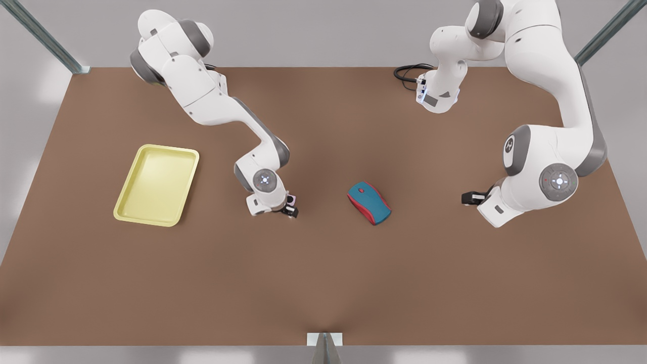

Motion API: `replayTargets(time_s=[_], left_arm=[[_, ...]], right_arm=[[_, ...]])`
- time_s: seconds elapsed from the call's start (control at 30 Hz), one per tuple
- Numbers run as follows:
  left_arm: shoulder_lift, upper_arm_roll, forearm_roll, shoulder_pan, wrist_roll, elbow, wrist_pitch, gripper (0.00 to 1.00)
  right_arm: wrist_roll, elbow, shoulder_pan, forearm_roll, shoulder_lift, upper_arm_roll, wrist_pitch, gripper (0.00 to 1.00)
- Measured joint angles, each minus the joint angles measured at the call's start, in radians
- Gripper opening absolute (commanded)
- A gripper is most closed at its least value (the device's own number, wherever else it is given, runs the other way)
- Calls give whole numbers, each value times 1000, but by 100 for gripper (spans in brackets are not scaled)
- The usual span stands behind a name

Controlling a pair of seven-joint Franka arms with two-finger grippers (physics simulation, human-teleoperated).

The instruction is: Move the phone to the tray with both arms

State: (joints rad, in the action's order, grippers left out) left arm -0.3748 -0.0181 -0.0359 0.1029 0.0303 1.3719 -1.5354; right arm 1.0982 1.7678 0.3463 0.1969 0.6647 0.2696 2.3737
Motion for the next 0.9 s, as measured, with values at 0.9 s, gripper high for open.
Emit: replayTargets(time_s=[0.9], left_arm=[[-10,10,1,0,-32,0,0,100]], right_arm=[[-4,124,2,12,-3,31,138,99]])
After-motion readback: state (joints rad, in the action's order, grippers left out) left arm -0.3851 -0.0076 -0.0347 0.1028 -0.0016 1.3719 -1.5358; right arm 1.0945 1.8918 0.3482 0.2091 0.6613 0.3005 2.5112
